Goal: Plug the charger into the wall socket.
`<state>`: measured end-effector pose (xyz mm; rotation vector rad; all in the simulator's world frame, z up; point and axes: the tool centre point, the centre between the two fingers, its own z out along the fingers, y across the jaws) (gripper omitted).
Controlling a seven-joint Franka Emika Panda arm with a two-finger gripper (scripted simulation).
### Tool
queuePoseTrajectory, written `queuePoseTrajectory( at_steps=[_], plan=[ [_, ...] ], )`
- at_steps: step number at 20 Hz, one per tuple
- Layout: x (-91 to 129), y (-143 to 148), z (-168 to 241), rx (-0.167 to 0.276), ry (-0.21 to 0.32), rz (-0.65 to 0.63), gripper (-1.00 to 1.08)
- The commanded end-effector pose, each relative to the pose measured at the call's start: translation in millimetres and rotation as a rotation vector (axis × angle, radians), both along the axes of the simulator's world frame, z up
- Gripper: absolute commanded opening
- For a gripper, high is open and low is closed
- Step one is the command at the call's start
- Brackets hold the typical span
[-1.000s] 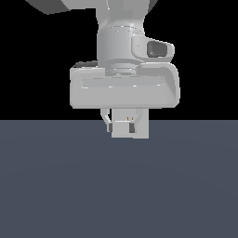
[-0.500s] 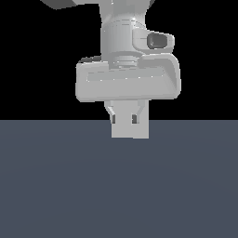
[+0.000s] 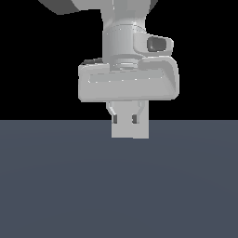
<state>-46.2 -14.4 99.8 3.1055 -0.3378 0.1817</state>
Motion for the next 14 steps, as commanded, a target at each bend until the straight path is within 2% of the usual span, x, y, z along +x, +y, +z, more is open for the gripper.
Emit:
queuePoseTrajectory(
  at_steps=[1, 8, 14],
  plan=[
    [7, -2, 0, 0.000, 0.000, 0.000, -1.00],
    [32, -7, 0, 0.000, 0.000, 0.000, -1.00],
    [41, -9, 0, 0.000, 0.000, 0.000, -1.00]
  ],
)
